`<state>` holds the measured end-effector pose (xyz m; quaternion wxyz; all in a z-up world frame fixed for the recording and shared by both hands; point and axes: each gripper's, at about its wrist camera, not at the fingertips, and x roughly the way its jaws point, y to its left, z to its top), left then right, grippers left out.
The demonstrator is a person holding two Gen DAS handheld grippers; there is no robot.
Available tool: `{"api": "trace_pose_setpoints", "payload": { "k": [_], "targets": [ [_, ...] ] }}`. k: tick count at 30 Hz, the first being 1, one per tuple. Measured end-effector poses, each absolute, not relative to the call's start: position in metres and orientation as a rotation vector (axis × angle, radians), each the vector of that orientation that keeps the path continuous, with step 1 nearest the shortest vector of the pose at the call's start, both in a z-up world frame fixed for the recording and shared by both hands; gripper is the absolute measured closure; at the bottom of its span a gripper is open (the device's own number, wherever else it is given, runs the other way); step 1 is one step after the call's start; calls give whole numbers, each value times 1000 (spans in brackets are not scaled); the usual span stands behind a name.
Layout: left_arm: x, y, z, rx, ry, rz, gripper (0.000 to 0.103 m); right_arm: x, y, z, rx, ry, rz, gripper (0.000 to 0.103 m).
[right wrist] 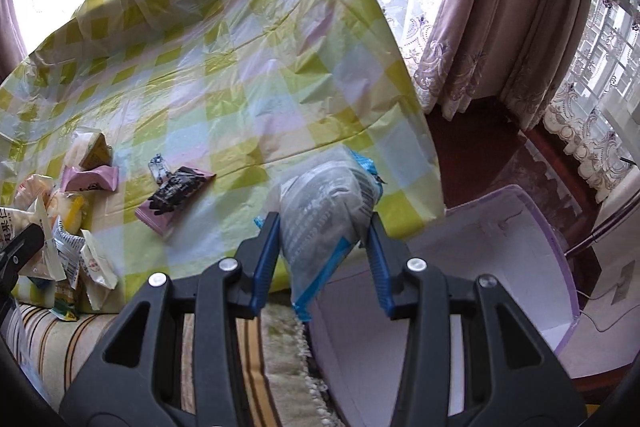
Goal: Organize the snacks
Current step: 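Carry both snacks over the white box and open both tools to drop them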
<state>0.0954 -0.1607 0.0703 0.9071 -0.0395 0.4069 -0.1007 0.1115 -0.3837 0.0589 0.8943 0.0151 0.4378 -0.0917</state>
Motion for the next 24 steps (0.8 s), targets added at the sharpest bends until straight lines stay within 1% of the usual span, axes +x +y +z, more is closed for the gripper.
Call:
{"api": "trace_pose_setpoints", "payload": {
  "k": [13,21,24],
  "targets": [
    [100,-271,57,-45,964,-524,84,93,-446,43,37,947,-320,57],
    [97,-307,46,-71,1042,-663,83,86,-472,31,56,978,-382,57],
    [97,-314,43,-83,1064,-694,82,85,-477,30,53,976,-403,57]
  ]
}}
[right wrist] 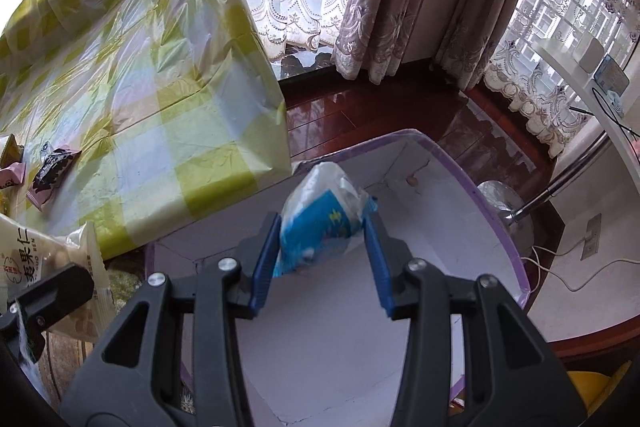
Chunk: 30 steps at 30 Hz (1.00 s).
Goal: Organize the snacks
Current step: 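Carry both snacks over the white box and open both tools to drop them, then grasp the red-printed bread bag with the left tool while the right tool grasps the pink-wrapped chocolate bar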
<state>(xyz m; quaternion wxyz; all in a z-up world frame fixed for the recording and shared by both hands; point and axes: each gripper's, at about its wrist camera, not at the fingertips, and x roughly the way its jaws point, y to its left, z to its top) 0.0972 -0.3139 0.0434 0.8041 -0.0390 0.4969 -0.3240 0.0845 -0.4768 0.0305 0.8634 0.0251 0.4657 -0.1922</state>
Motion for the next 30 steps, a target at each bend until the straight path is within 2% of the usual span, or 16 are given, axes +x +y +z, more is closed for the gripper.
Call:
{"api": "trace_pose_setpoints", "payload": {
  "k": [3,4,5,7,8,18,26,30],
  "targets": [
    [98,-315,41,-99,1081,-707,75,84,-478,32,49,972,-412,57],
    [99,-313,41,-104,1082,-702,65,84,-479,33,53,972,-412,57],
    [100,-312,42,-110,1079,-693,51,85,-479,32,57,974,-412,56],
    [100,-308,44,-124,1061,-682,38,86,-478,31,55,978,-410,50],
    [100,-306,45,-128,1053,-676,36,87,-477,31,51,979,-409,48],
    [99,-284,51,-106,1008,-583,35,87,-462,40,35,963,-385,31],
    [91,-217,60,-224,949,-499,35,90,-434,52,66,929,-302,25],
    [86,-176,59,-268,930,-392,35,95,-406,56,53,930,-218,18]
  ]
}}
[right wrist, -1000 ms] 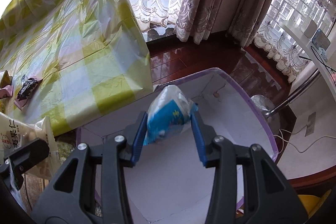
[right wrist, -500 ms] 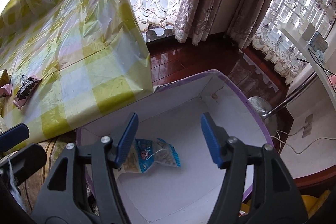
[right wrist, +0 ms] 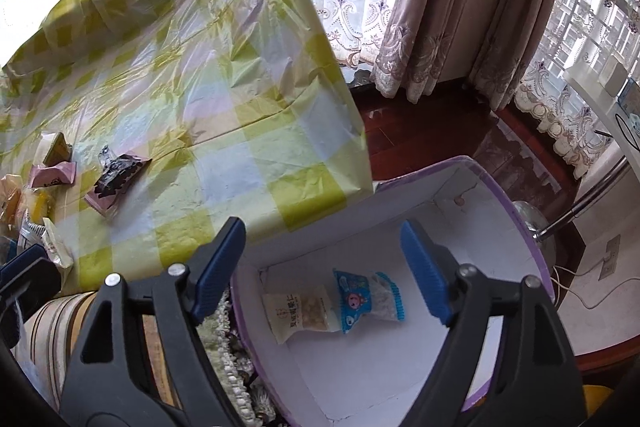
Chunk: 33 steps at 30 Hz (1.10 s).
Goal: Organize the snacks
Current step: 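Grasp the red-printed bread bag with the left tool while the right tool grasps the pink-wrapped chocolate bar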
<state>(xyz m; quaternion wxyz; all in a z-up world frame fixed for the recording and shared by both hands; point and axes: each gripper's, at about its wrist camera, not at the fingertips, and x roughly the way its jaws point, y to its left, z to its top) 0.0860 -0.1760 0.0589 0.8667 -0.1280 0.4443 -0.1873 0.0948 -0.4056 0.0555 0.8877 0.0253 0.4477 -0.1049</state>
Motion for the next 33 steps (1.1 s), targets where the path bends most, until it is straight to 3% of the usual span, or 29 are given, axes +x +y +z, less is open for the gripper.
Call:
{"api": "trace_pose_setpoints", "payload": {
  "k": [6,13,18,20,25,33],
  "targets": [
    [74,-114,55,-305,893,-244,35,105,-360,56,54,943,-72,11],
    [60,-52,44,-363,891,-123,36,117,-315,40,86,1019,35,11],
    [56,-15,35,-438,882,-66,43,121,-293,34,62,1017,25,11],
    [57,-4,33,-474,867,-49,48,125,-292,33,71,1017,24,11],
    [67,14,38,-536,793,-24,48,136,-288,28,91,1018,8,18],
    [108,51,33,-716,765,7,45,160,-280,26,147,975,-10,20]
  ]
}}
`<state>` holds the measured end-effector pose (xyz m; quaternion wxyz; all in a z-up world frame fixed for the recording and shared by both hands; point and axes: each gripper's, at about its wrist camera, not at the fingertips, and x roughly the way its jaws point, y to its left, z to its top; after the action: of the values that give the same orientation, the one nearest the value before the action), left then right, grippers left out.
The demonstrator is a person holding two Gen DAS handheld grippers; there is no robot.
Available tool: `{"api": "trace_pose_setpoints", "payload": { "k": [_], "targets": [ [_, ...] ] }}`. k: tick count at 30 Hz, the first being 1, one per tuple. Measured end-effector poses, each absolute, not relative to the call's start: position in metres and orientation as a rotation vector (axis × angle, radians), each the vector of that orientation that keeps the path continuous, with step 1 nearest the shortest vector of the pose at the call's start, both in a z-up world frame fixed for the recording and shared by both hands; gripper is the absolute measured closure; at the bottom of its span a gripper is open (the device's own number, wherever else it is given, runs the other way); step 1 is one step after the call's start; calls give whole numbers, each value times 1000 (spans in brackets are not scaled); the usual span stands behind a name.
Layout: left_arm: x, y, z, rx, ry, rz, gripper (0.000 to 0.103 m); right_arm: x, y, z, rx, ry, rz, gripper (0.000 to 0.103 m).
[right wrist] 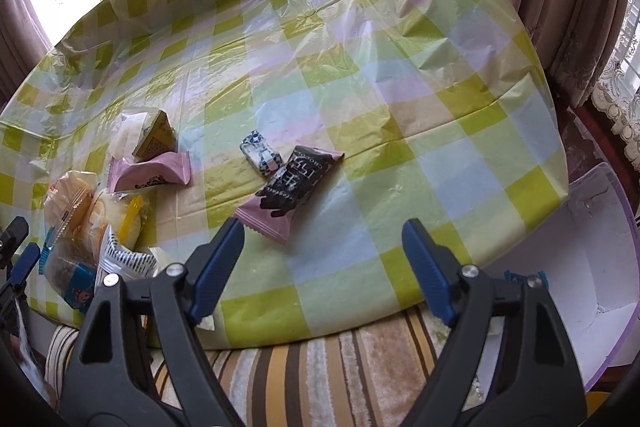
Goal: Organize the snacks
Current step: 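Grasp the red-printed bread bag with the left tool while the right tool grasps the pink-wrapped chocolate bar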
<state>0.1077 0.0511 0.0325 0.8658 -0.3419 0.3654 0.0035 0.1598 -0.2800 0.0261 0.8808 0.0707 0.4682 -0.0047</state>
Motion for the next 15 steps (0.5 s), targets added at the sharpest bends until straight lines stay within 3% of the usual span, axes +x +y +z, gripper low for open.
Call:
{"api": "trace_pose_setpoints", "payload": {
  "k": [5,15],
  "targets": [
    [126,64,24,-797,802,31,31,175,-273,25,159,954,-17,20],
    [169,59,4,-872,918,32,29,203,-267,5,180,994,-39,31]
  ]
}}
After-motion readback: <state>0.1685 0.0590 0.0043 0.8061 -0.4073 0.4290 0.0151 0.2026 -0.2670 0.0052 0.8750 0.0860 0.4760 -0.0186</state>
